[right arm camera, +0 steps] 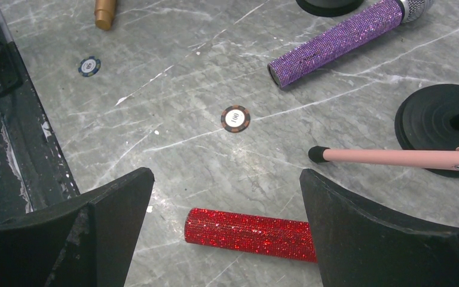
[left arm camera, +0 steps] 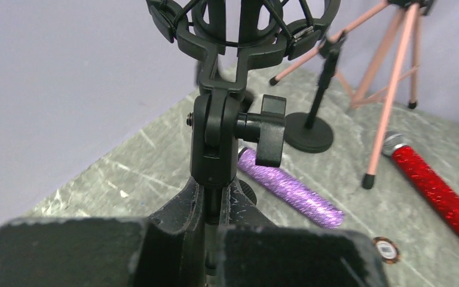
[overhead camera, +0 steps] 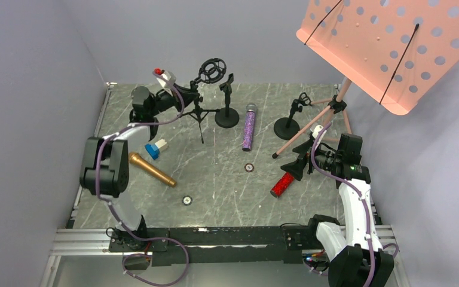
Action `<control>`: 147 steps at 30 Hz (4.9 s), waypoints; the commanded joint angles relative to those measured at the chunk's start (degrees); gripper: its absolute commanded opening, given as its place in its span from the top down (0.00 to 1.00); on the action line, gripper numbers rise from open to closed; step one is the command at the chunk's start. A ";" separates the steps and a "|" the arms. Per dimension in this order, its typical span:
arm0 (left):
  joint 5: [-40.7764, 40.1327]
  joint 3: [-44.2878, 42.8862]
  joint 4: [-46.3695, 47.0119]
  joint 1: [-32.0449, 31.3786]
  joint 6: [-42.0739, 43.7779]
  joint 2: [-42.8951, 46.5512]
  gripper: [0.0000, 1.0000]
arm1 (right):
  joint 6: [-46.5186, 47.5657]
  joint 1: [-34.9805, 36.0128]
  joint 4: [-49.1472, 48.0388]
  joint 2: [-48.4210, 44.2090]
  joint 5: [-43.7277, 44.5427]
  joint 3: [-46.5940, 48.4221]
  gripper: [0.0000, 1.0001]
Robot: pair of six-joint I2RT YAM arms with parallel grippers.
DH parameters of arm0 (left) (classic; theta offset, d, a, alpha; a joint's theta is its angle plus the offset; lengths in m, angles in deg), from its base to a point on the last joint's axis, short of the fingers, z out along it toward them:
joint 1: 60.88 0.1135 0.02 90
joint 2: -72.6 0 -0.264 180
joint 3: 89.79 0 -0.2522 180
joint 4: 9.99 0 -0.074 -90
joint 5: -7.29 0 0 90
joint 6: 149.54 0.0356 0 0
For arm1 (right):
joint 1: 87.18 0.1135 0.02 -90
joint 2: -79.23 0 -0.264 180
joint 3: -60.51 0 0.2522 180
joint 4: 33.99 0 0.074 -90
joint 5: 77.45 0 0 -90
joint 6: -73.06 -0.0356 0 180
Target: Attach the microphones to the stand
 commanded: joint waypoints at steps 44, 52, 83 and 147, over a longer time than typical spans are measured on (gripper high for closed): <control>-32.12 51.96 9.17 -33.00 6.61 45.12 0.29 | -0.69 0.55 -3.73 0.61 0.33 0.46 0.00; -37.93 51.96 -10.57 -33.02 2.30 62.71 0.01 | 0.11 0.48 -3.55 0.33 1.25 0.46 0.00; -33.27 27.99 -74.51 1.78 4.78 70.45 0.01 | -39.09 30.90 -14.80 42.32 50.87 29.62 0.00; -0.57 28.22 -33.17 1.71 -34.38 78.30 0.01 | -28.25 27.16 -4.88 18.73 31.97 38.57 1.00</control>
